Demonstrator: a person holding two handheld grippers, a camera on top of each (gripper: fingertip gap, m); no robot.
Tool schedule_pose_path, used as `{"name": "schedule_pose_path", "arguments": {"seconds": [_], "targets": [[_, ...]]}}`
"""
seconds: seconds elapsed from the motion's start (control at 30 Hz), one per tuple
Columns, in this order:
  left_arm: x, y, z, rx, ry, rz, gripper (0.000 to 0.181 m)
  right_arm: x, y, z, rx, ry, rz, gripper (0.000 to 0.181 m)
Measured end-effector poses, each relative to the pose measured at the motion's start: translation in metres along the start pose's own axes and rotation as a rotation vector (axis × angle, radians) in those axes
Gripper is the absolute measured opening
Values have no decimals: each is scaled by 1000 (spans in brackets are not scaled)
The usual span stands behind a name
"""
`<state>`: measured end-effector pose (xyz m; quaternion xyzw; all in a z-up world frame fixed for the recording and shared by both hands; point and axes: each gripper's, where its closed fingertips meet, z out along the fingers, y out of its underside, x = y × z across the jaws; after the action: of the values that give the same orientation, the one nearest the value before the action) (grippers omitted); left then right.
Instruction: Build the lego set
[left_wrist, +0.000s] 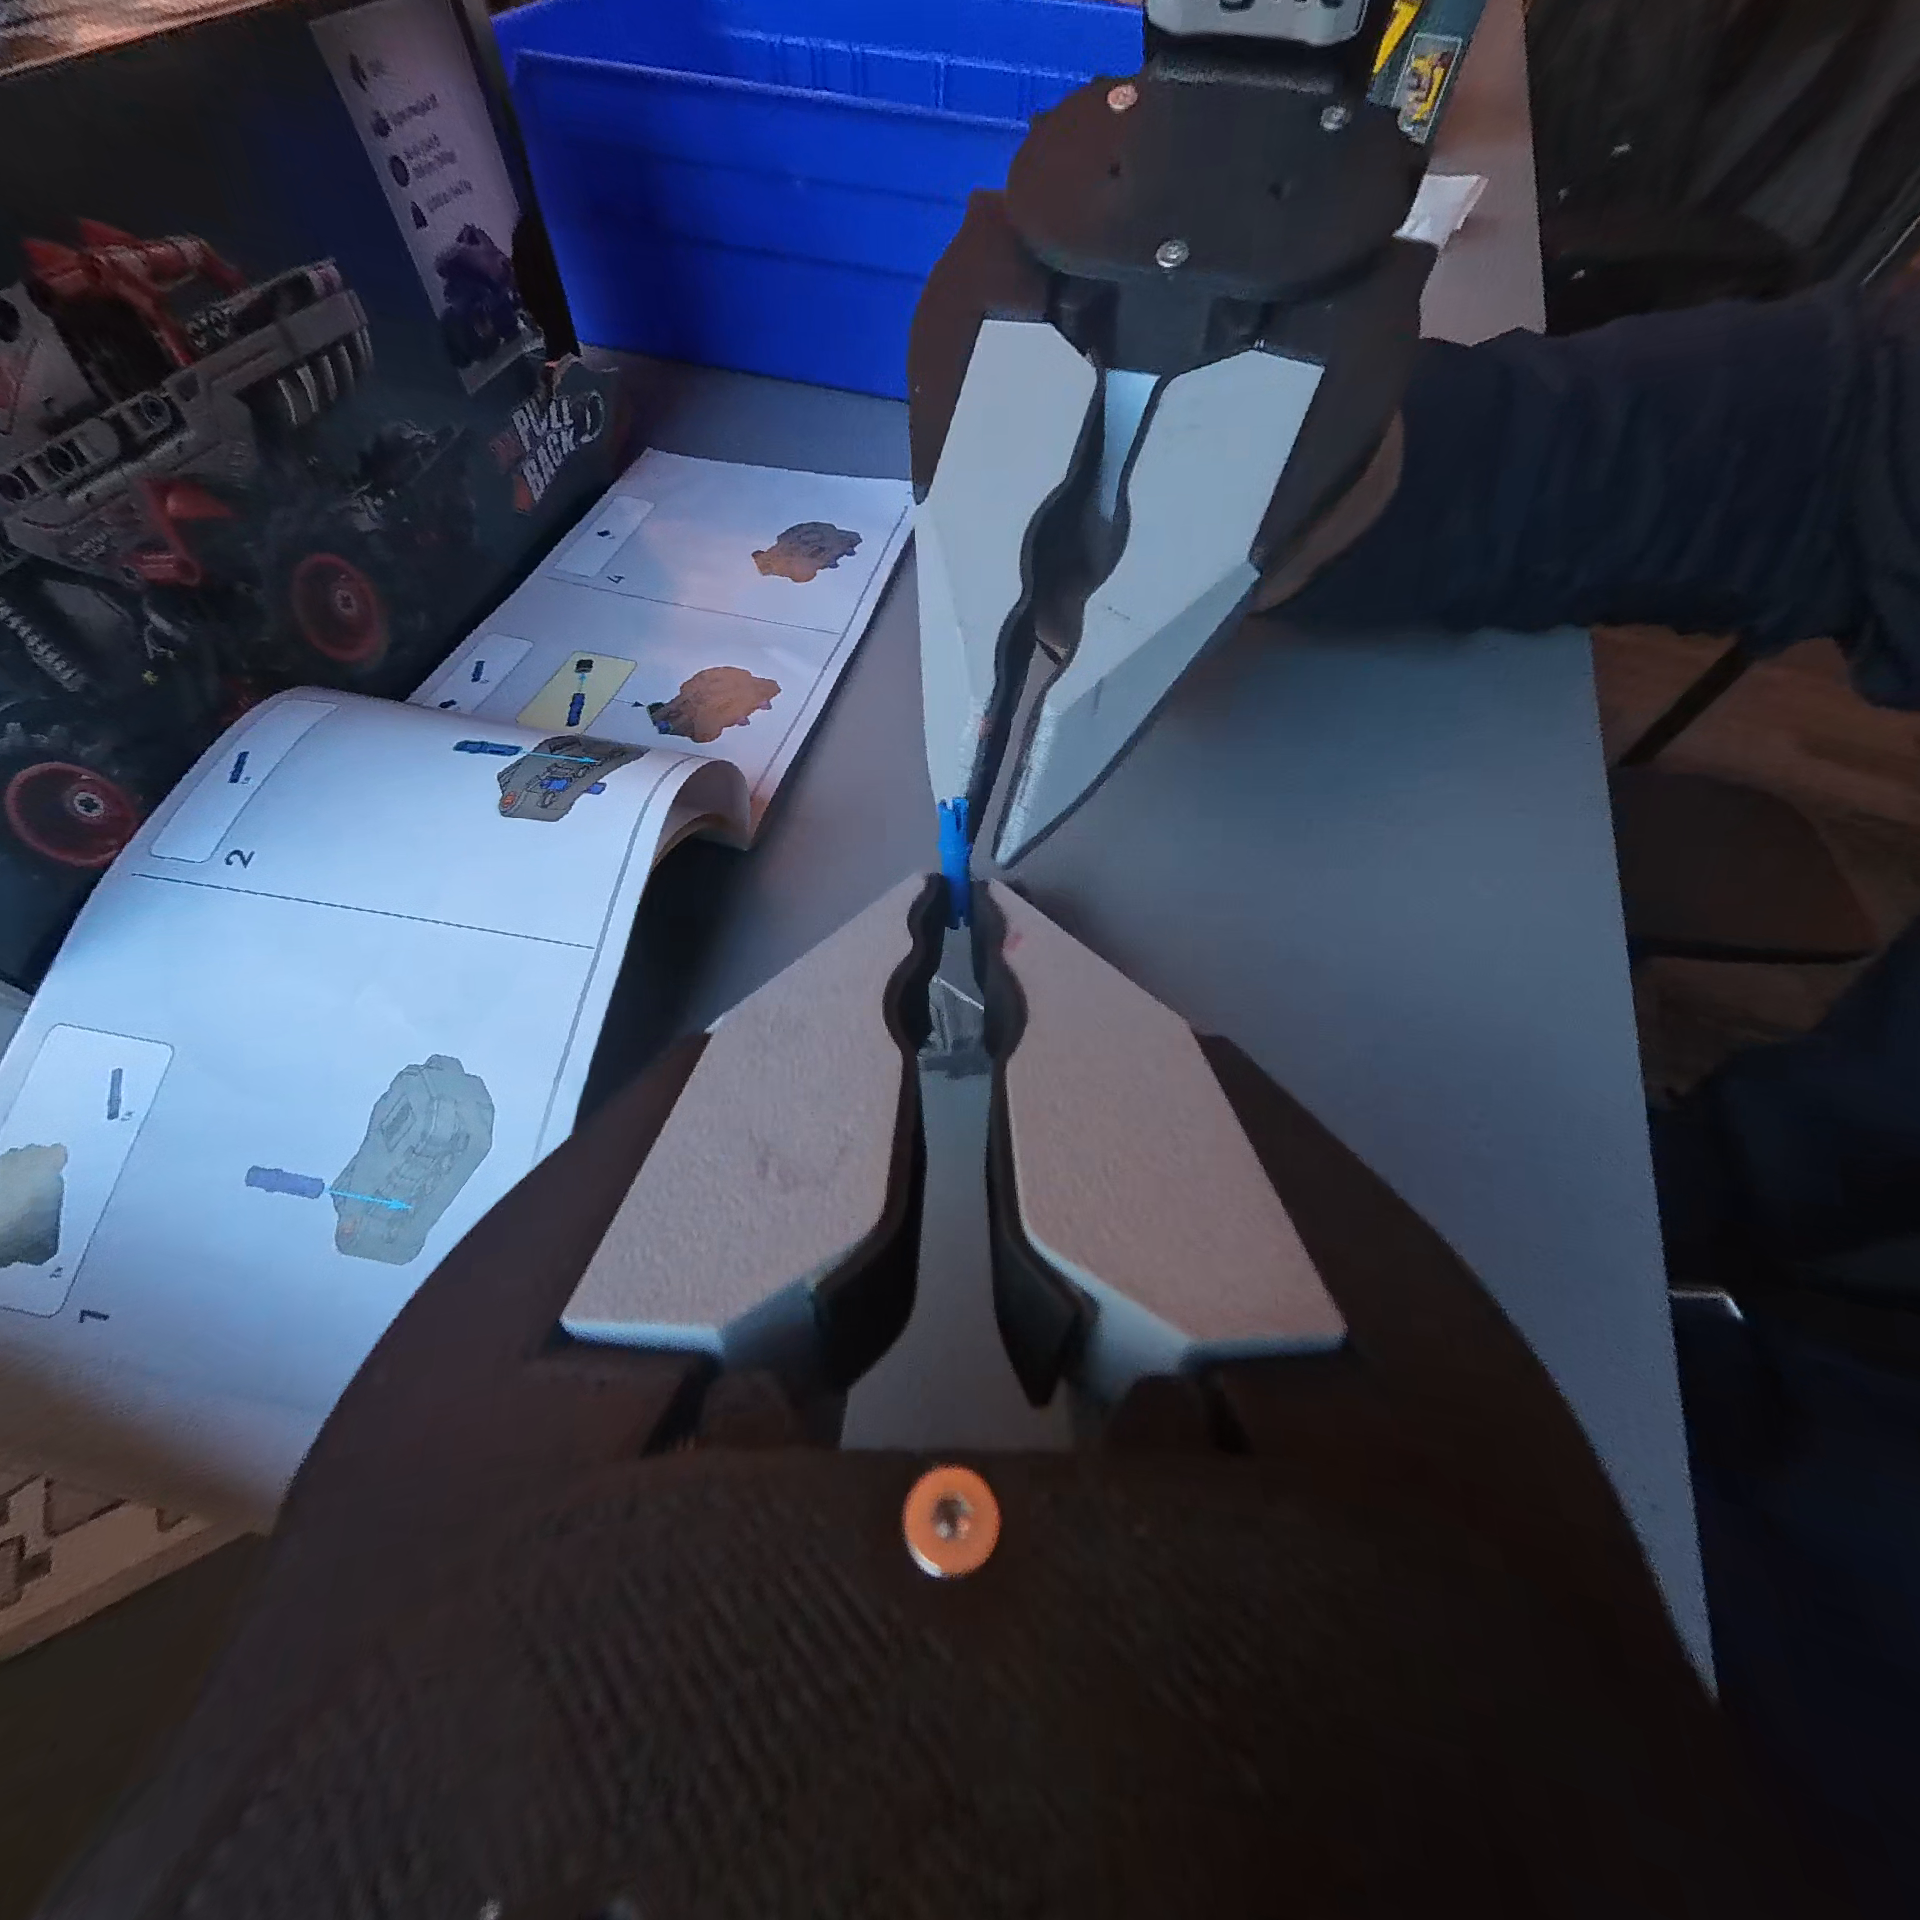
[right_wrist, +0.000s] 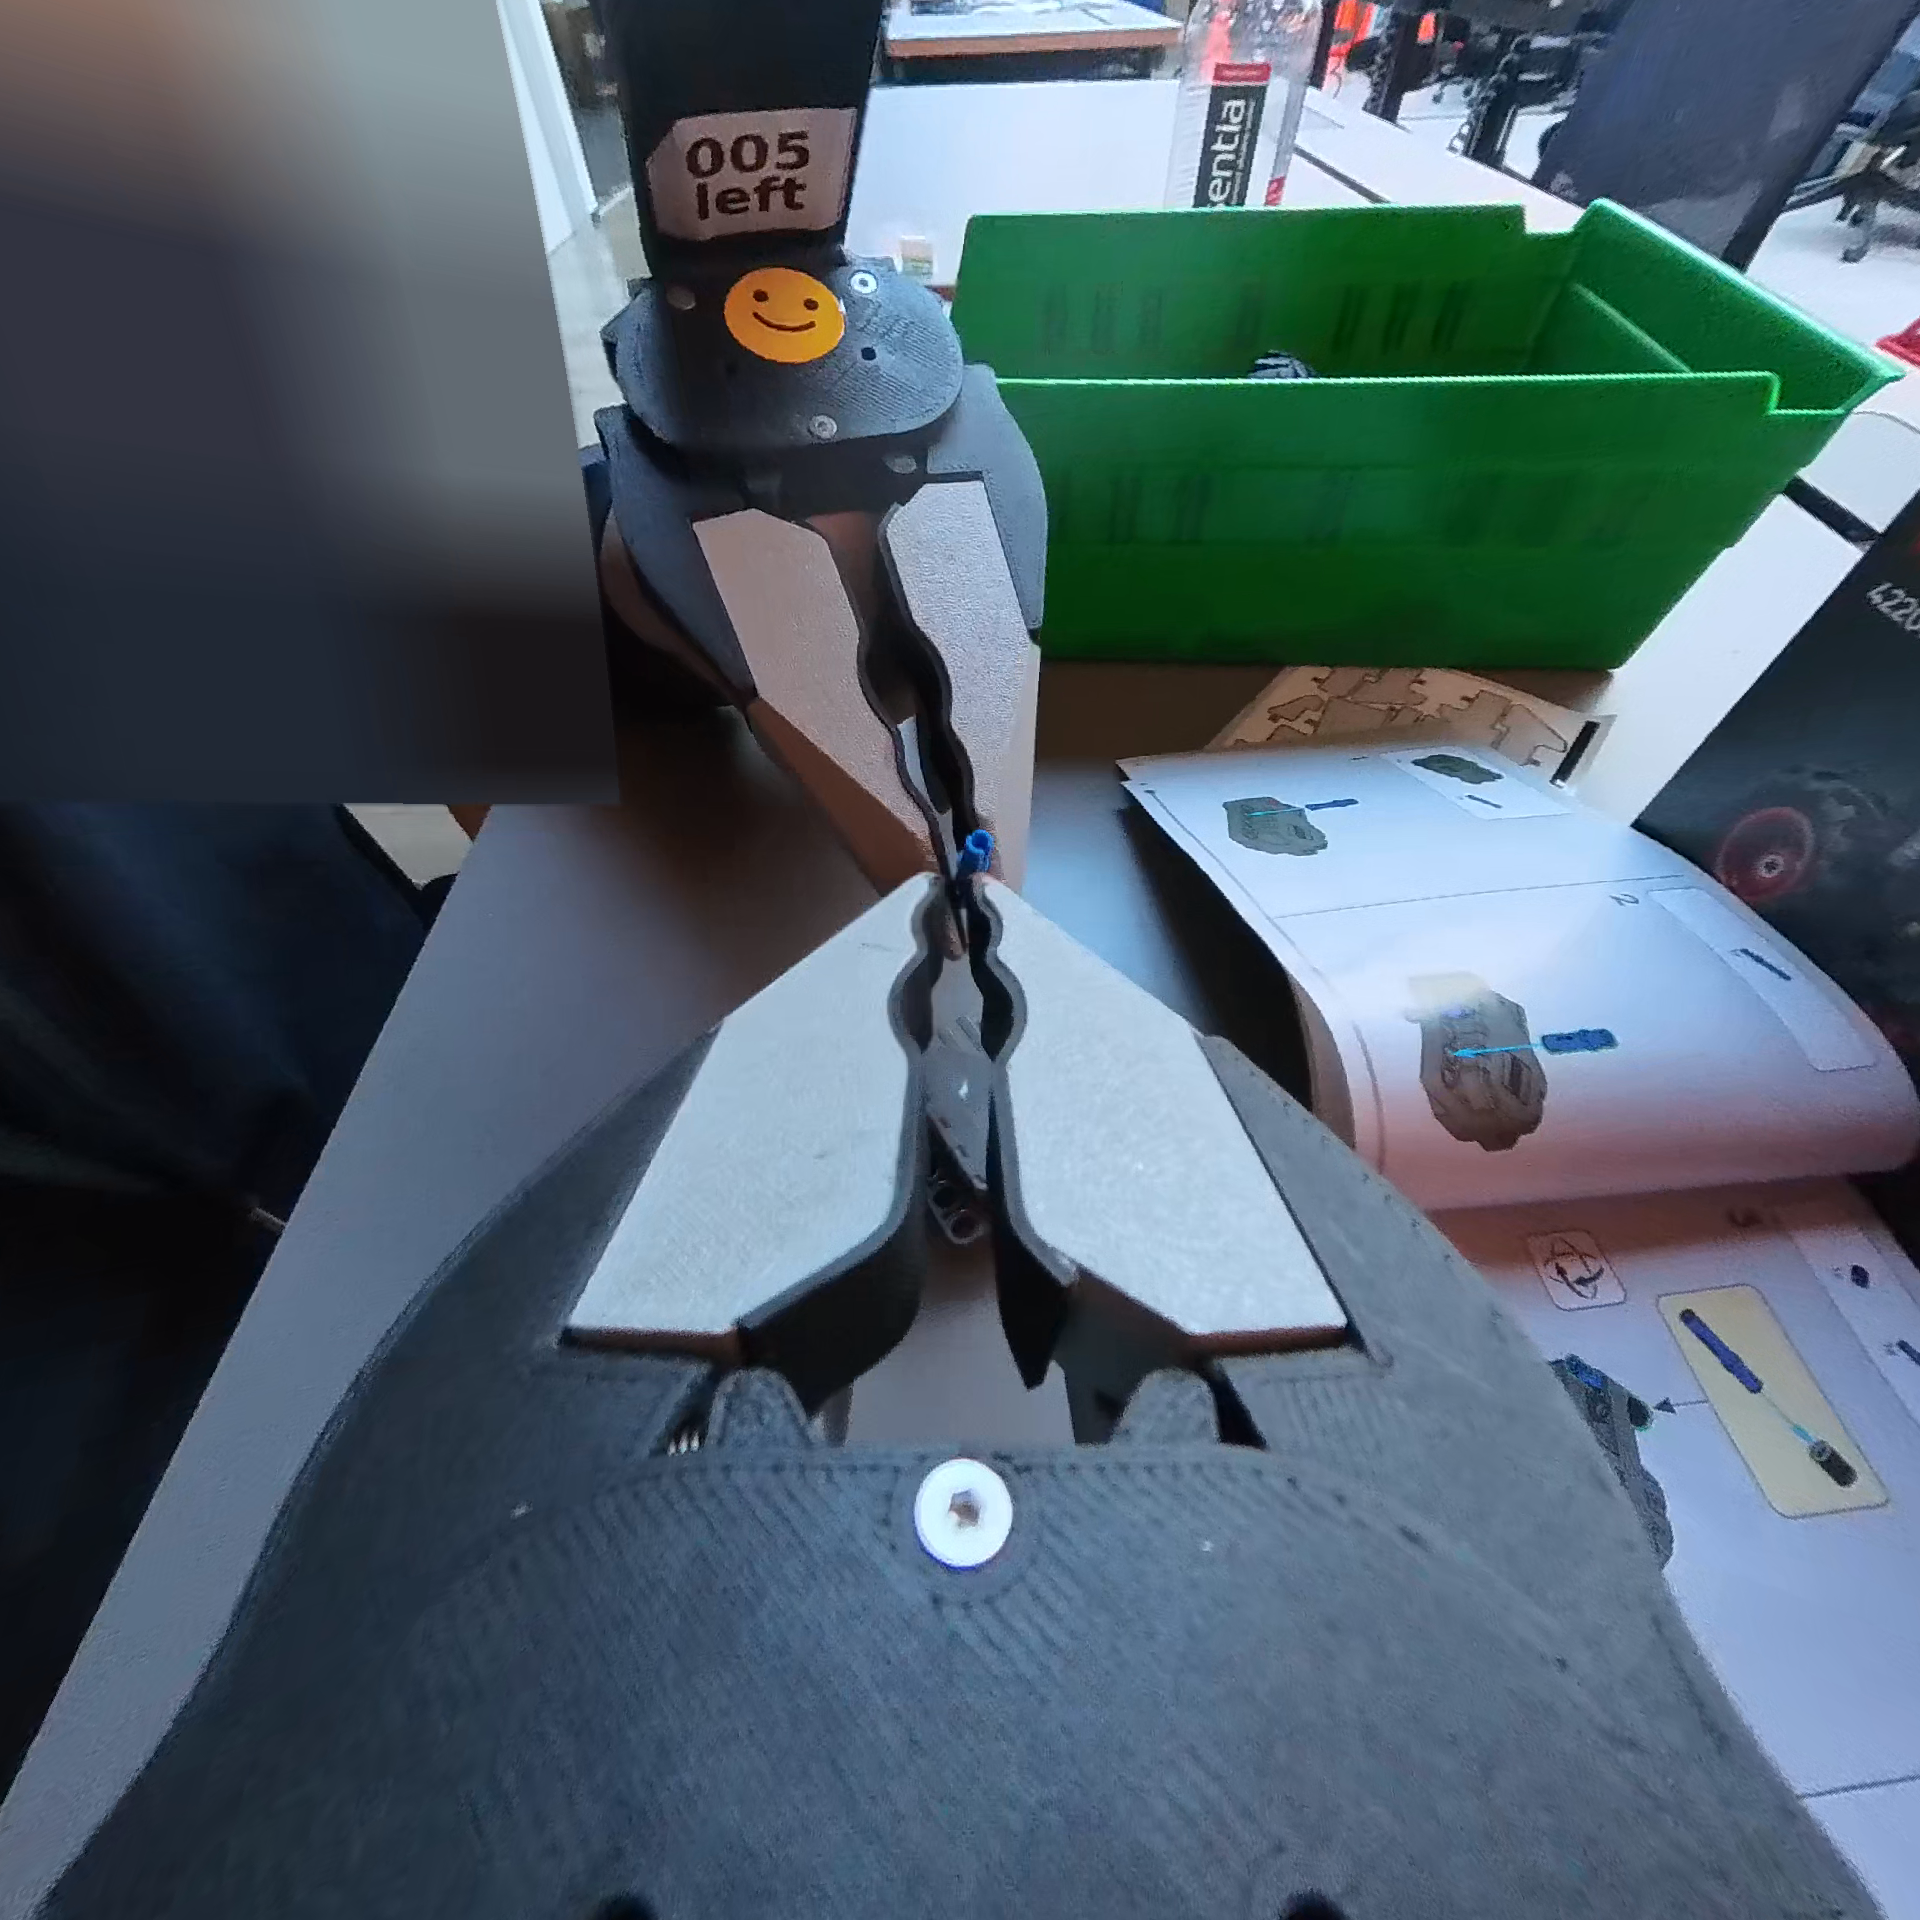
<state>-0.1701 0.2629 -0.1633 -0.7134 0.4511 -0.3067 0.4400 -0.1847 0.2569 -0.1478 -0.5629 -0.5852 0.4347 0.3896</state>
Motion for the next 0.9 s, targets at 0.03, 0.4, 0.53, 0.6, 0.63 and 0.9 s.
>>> {"name": "schedule_pose_path", "arguments": {"seconds": [0.03, 0.4, 0.53, 0.6, 0.63, 0.9], "targets": [[-1, 0, 0, -1, -1, -2, 1, 1, 0, 0, 2, 2, 5, 0], [-2, 13, 6, -94, -64, 111, 1, 3, 5, 2, -39, 29, 6, 1], [0, 16, 8, -116, -69, 137, 1, 2, 9, 4, -61, 25, -14, 2], [0, 17, 8, -120, -69, 139, 2, 1, 10, 5, -68, 23, -17, 2], [0, 17, 8, -120, -68, 137, 1, 1, 10, 5, -73, 23, -20, 1], [0, 19, 8, -132, -73, 153, 2, 1, 17, 2, -121, 33, -62, 2]]}}
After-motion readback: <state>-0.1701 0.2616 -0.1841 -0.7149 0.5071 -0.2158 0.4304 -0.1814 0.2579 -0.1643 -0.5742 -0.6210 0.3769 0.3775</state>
